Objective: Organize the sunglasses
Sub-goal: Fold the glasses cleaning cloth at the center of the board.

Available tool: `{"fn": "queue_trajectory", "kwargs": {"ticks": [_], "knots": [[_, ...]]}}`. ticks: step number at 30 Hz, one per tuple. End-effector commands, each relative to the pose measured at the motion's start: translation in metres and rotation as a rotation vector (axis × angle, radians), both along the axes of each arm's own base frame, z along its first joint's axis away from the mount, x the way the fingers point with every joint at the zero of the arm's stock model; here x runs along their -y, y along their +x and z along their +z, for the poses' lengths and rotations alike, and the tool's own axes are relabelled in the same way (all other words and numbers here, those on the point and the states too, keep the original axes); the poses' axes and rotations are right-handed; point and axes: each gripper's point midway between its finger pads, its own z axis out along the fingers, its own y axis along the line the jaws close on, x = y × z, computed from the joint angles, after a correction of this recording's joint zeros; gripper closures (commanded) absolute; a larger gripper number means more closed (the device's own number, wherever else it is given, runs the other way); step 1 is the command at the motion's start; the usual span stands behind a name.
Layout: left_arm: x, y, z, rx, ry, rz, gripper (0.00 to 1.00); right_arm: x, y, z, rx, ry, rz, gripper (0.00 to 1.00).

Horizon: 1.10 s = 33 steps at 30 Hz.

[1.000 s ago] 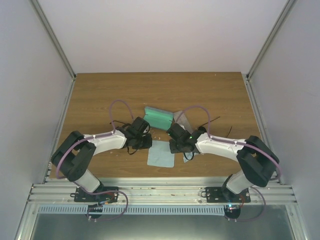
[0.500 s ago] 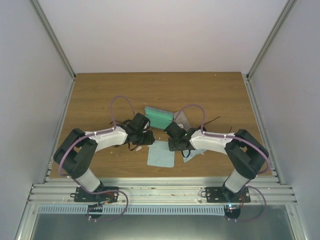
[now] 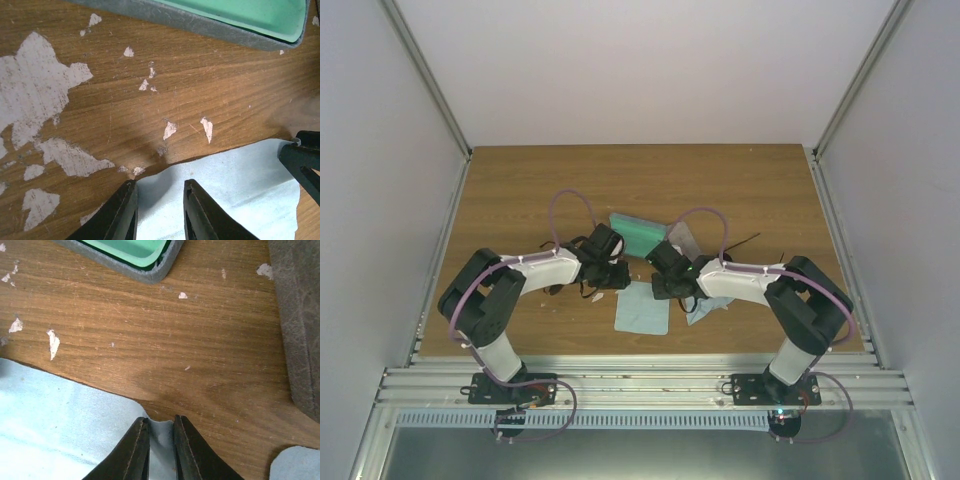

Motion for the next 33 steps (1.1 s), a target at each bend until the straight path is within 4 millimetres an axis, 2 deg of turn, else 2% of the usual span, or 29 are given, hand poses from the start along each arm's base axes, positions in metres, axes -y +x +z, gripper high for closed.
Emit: {"fn": "queue_trajectory", "kwargs": {"ticks": [1,12,16,19,23,29,33], "knots": [[0.003,-0.001,-0.006,-0.015,-0.003,-0.026,0.73,0.003,-0.008,-0.016,-0.058,-0.017,0.018,0.86],[0.005,-0.004,-0.013,-0.034,-0.005,-0.042,0.81,0.006,-0.007,-0.019,-0.053,-0.040,0.013,0.92],[0.004,-0.003,-0.014,-0.029,0.003,-0.039,0.88,0.006,-0.006,-0.019,-0.048,-0.041,0.016,0.96],[0.002,0.001,-0.012,-0.013,0.011,-0.029,0.99,0.006,-0.002,-0.016,-0.035,-0.046,0.016,0.99],[-0.003,0.004,-0.004,0.023,0.020,-0.008,1.00,0.003,0.007,-0.007,0.007,-0.055,0.034,1.00],[-0.013,0.004,0.013,0.081,0.016,0.035,1.00,-0.014,0.029,0.017,0.105,-0.041,0.120,1.00],[-0.016,0.001,0.017,0.093,0.006,0.038,1.00,-0.019,0.035,0.022,0.152,-0.047,0.165,0.99]]}}
